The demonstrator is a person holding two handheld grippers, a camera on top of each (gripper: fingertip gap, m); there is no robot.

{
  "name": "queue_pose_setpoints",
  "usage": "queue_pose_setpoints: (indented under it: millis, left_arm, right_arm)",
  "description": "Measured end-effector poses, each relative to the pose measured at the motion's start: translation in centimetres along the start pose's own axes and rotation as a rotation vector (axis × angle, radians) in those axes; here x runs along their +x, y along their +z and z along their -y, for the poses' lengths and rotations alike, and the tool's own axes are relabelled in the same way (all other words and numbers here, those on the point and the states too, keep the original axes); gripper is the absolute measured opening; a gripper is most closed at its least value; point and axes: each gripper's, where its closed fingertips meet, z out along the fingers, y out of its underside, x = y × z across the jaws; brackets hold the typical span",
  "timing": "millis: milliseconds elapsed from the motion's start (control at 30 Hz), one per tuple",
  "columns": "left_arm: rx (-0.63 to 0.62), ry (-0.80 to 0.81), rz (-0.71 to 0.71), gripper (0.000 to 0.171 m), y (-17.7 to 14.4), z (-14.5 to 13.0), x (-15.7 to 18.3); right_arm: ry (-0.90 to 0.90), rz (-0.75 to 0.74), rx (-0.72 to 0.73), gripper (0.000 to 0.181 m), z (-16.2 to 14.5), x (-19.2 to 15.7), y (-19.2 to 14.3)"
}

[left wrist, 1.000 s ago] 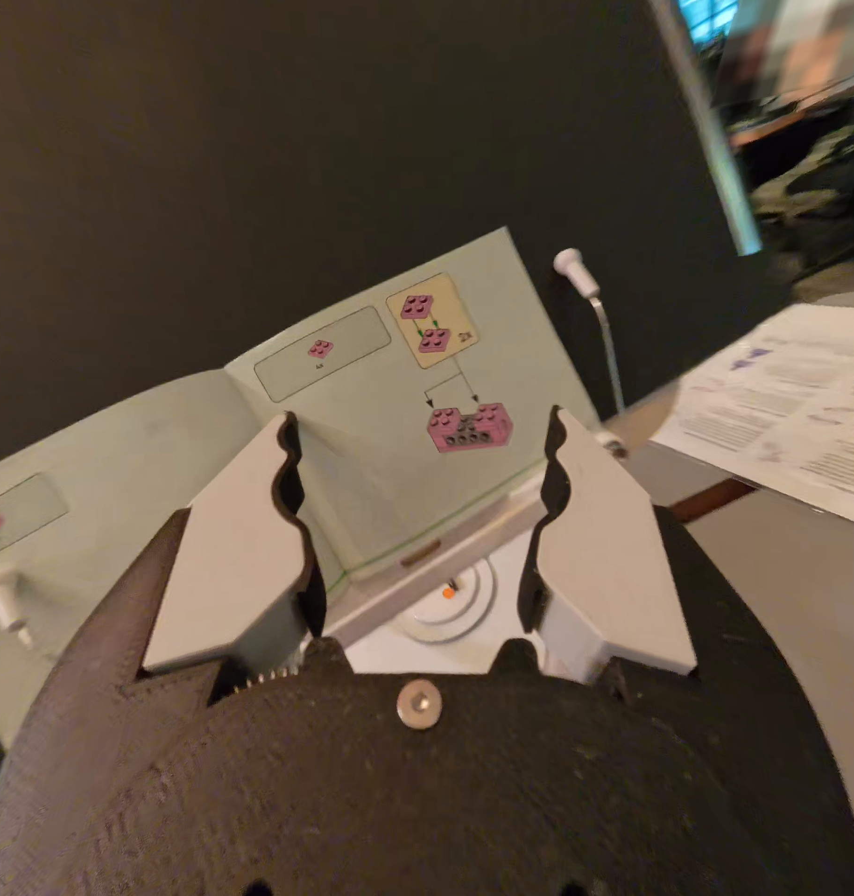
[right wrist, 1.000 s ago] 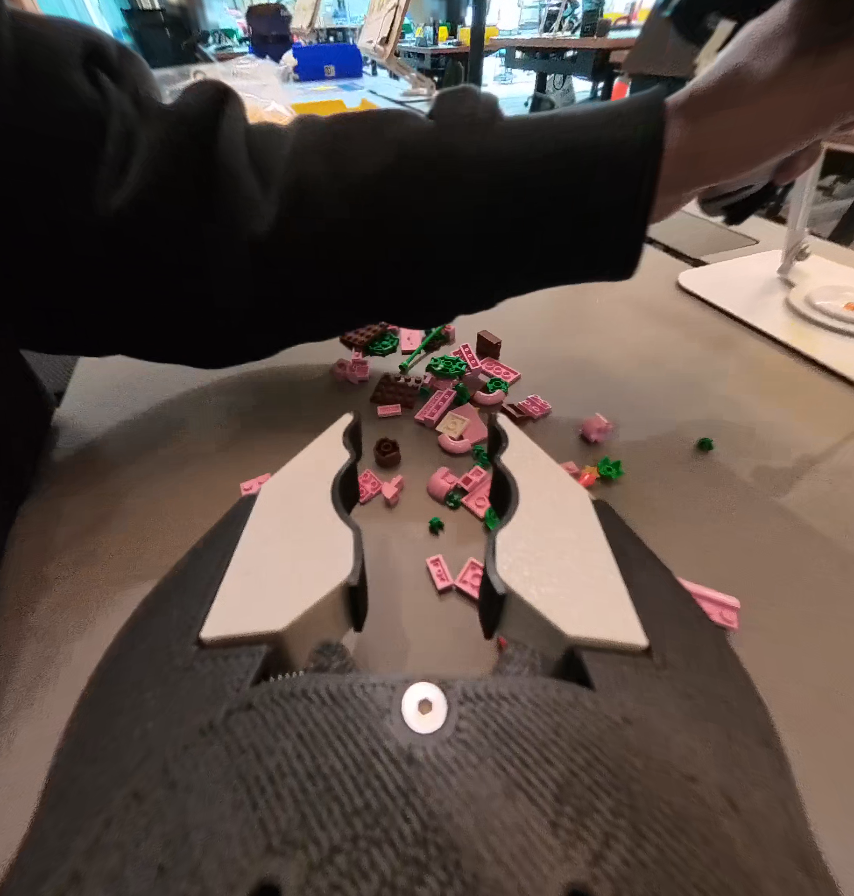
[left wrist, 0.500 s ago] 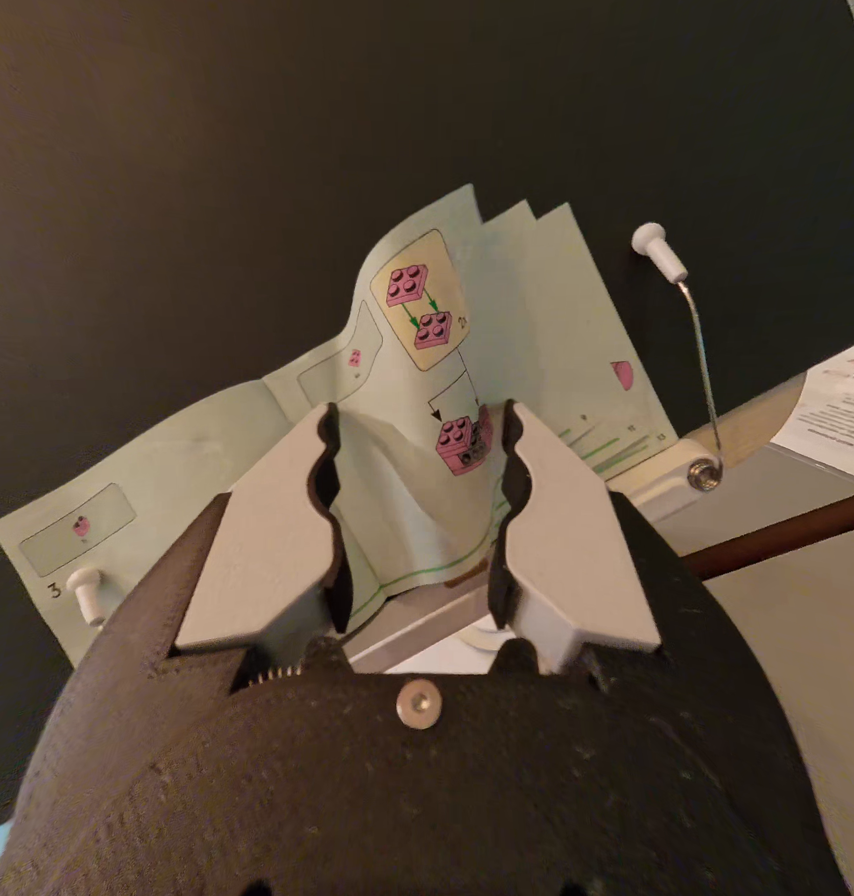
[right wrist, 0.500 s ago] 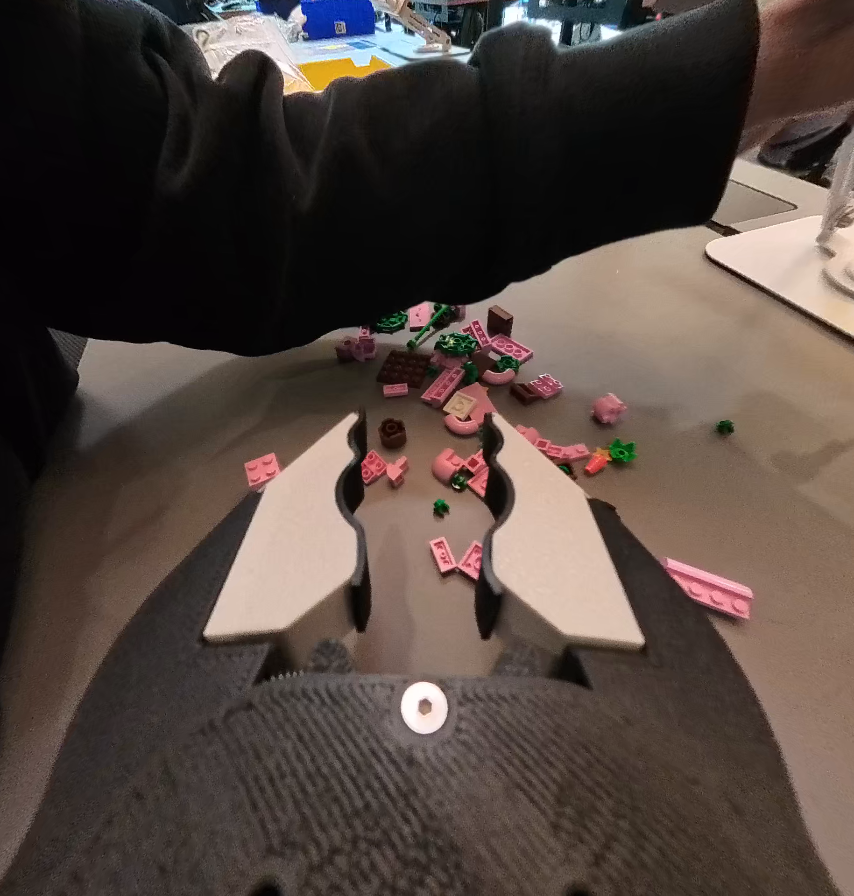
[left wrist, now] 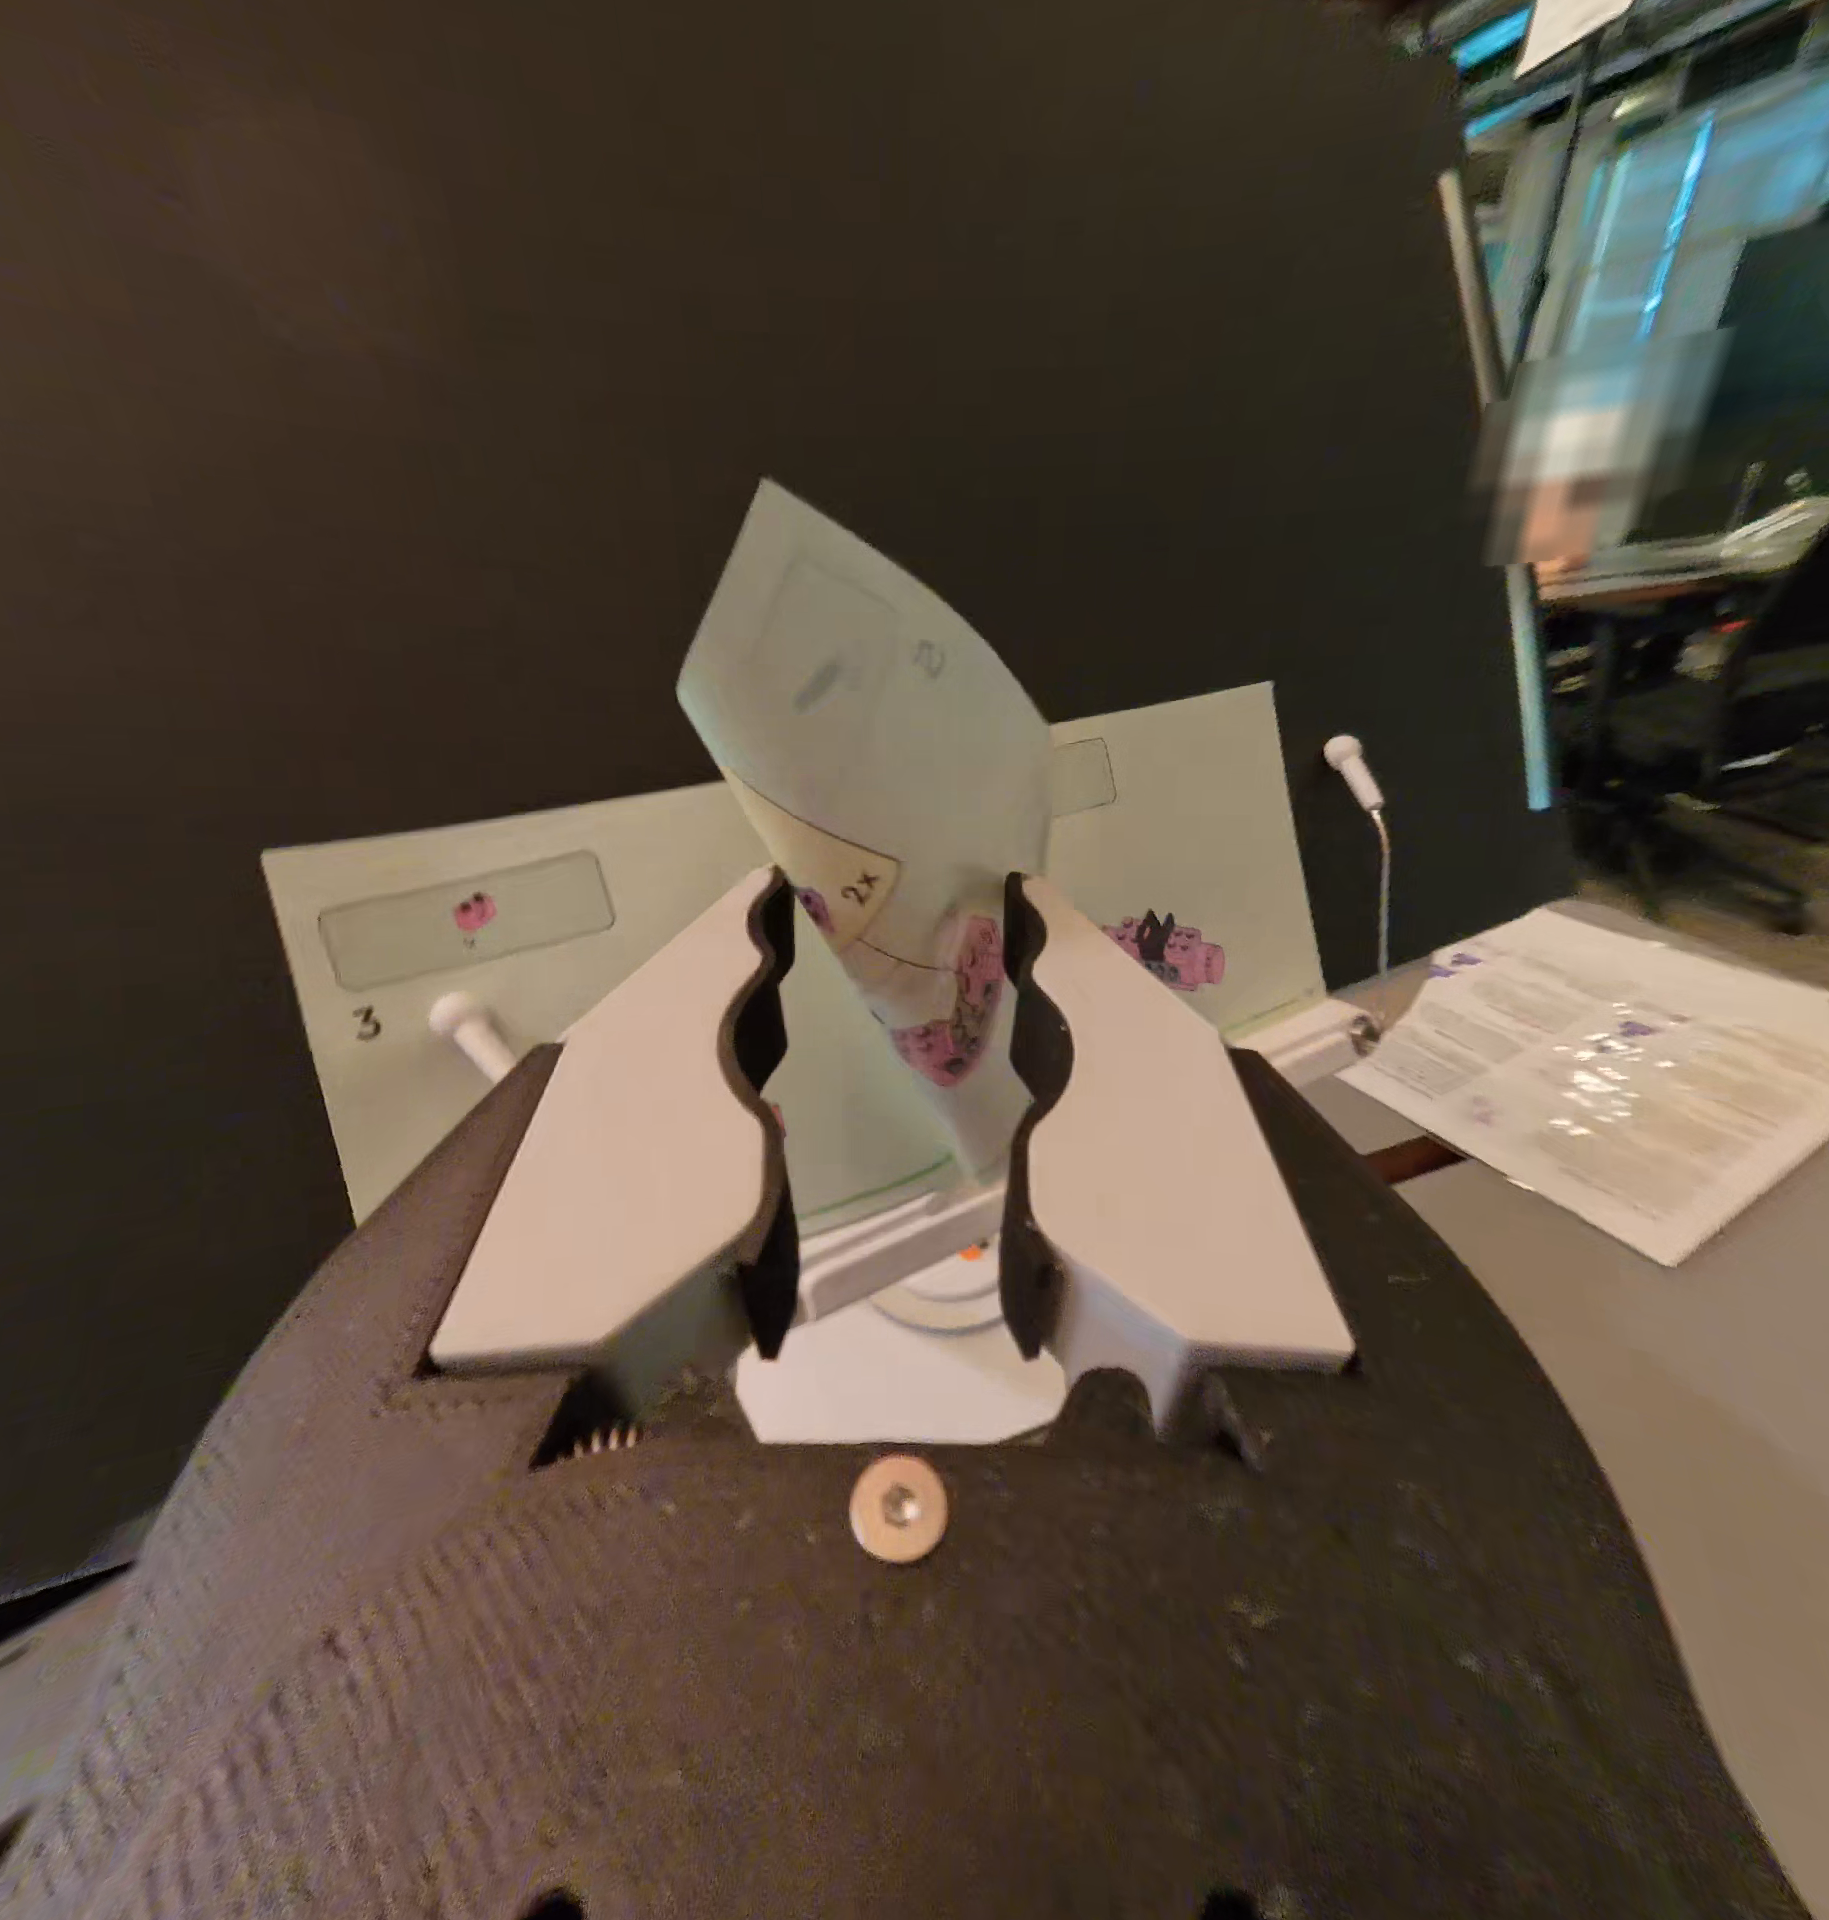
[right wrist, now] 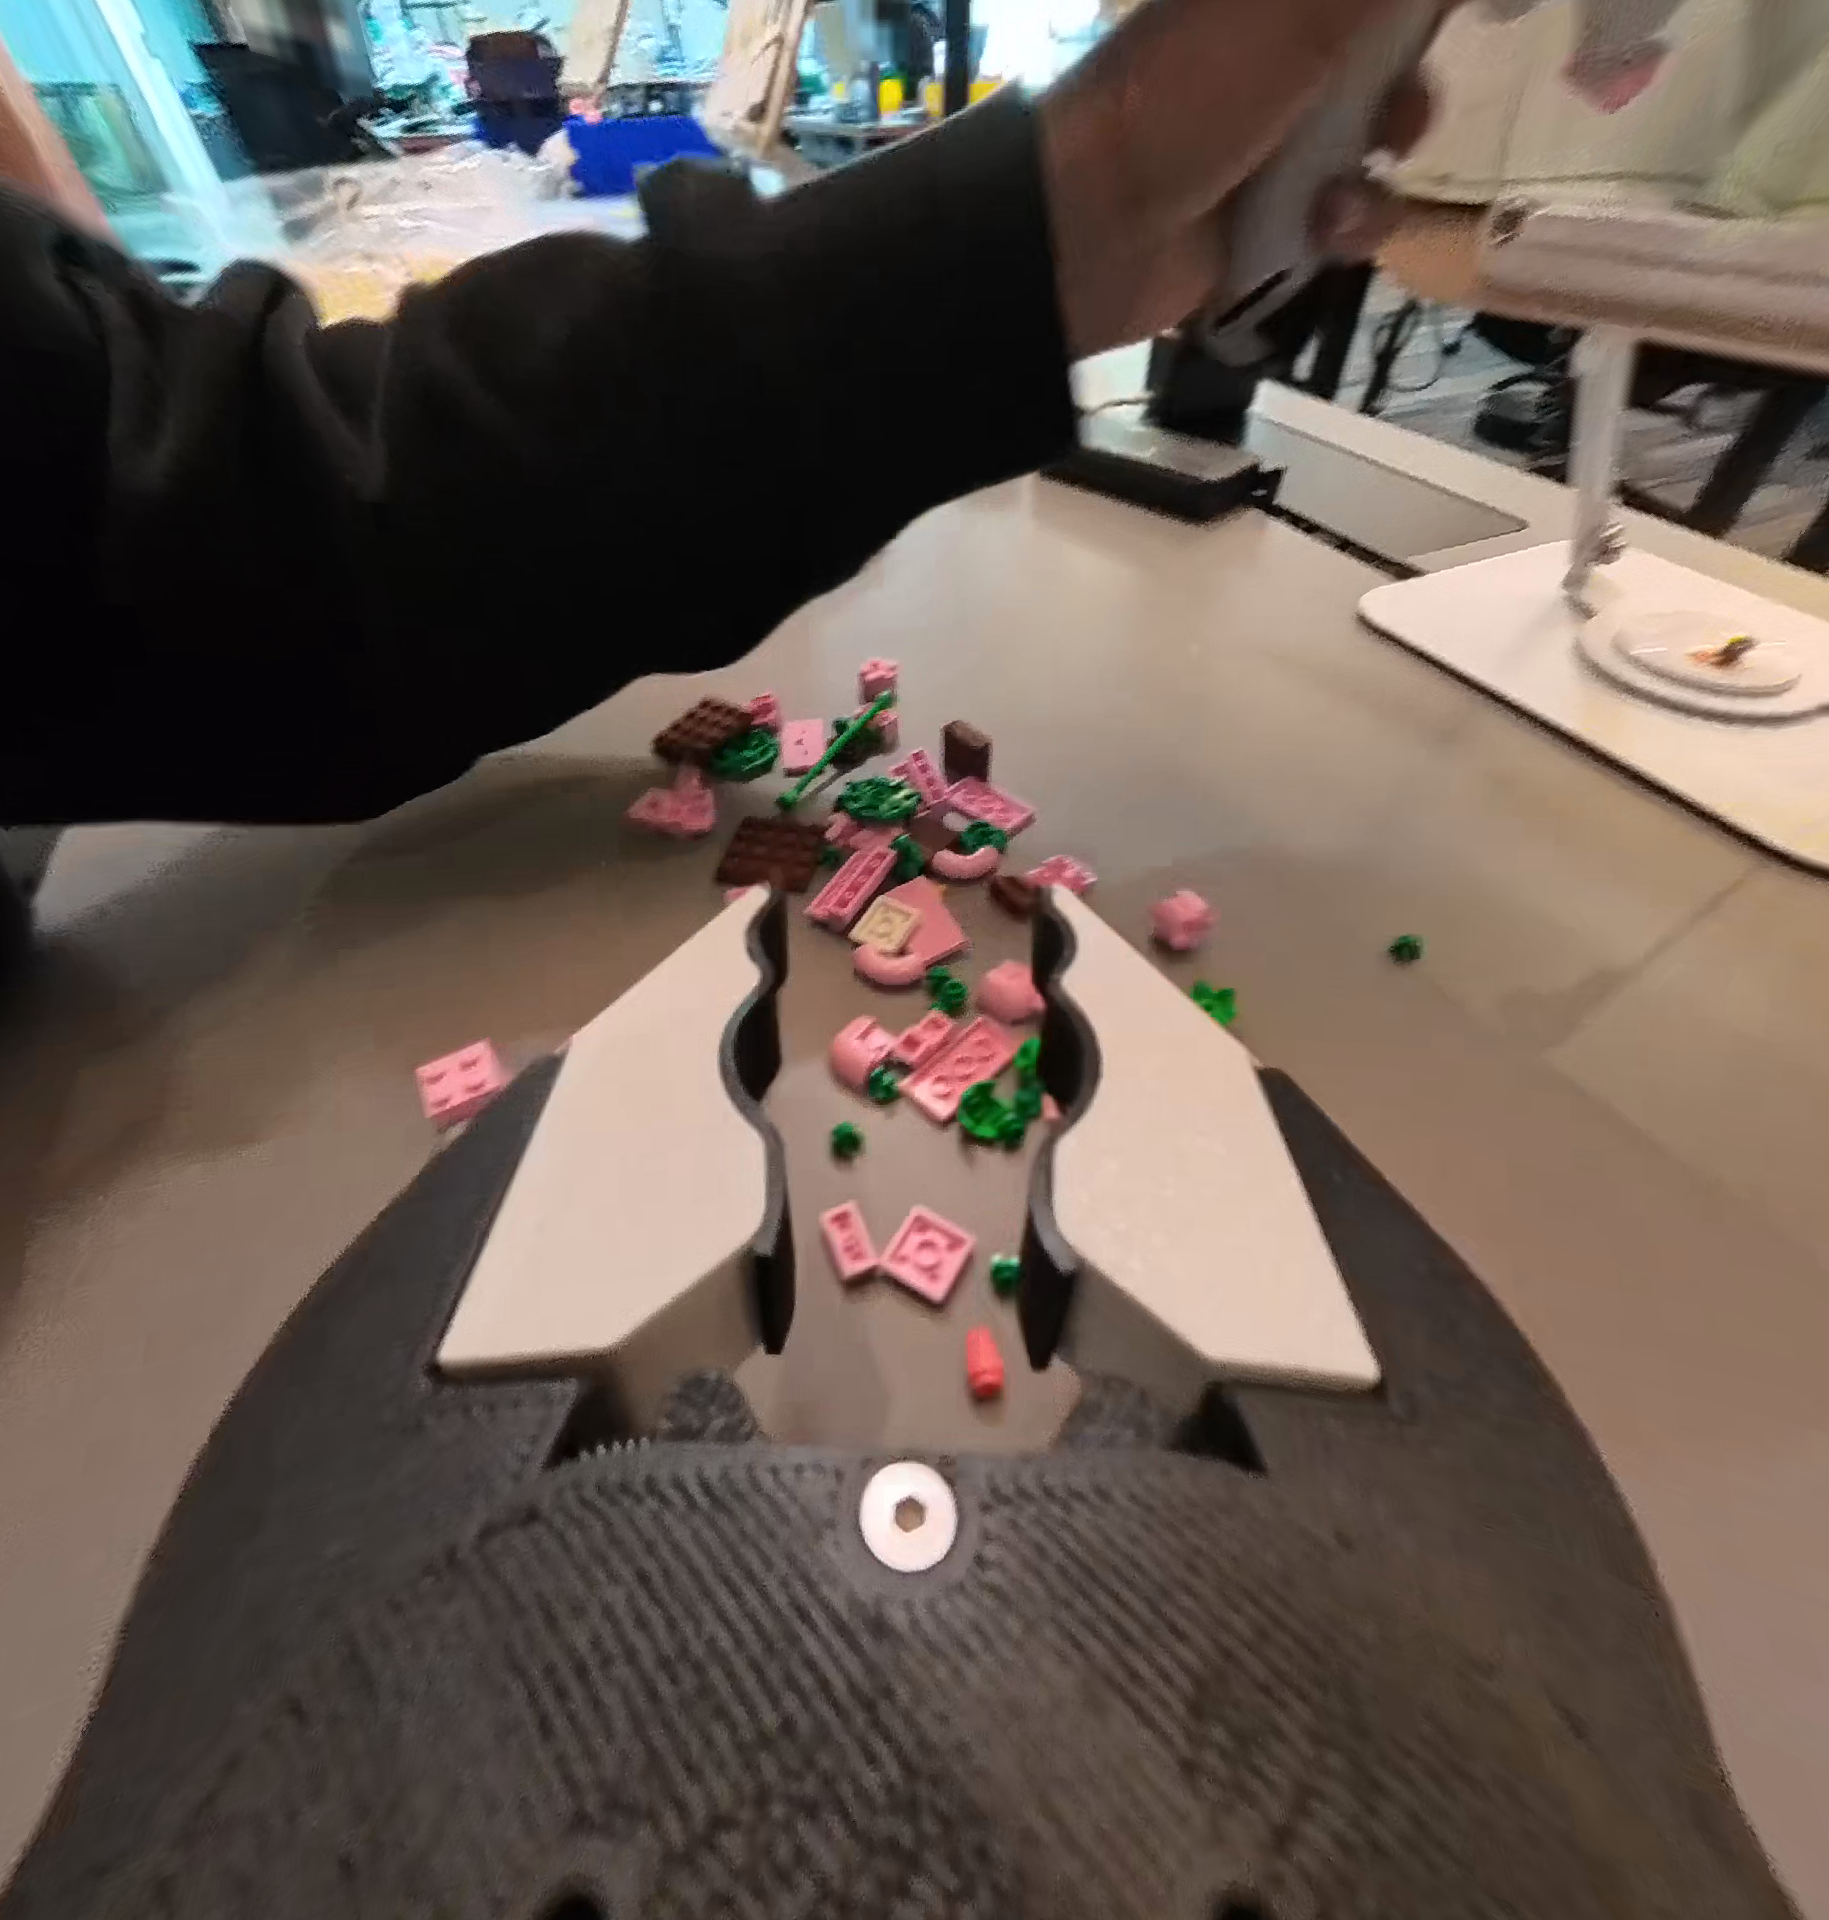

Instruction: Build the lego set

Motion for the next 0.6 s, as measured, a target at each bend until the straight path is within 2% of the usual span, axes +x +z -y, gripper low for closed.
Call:
queue_pose_setpoints:
  millis: [100,167,300,367,467,533,600]
  left_arm:
    - [-0.005,-0.082,-0.050,0.038,-0.9,-0.5,-0.7]
    - [-0.006,-0.124,-0.077,0.031,-1.0,-0.9,-1.0]
    - [-0.004,-0.218,-0.154,0.015,-1.4,-1.3,-1.0]
    - [0.012,-0.257,-0.182,0.004,-1.6,-1.4,-1.2]
    - [0.013,-0.274,-0.241,0.000,-1.7,-1.6,-1.0]
    - [0.030,-0.300,-0.268,0.000,-1.9,-1.5,-1.2]
    - [0.027,-0.348,-0.320,0.000,-1.7,-1.3,-1.0]
  right_arm:
    - [-0.062,-0.087,0.021,0.062,2.4,2.5,0.7]
    - [-0.111,-0.142,0.031,0.069,4.8,4.9,1.9]
    - [-0.088,-0.202,0.115,0.078,11.6,10.1,5.5]
    - [0.004,-0.225,0.227,0.077,16.0,12.7,6.7]
    - [0.099,-0.207,0.383,0.070,22.1,15.5,7.2]
    - [0.076,-0.185,0.438,0.058,25.3,17.3,7.4]
    - [-0.035,-0.093,0.472,0.048,28.2,18.2,7.9]
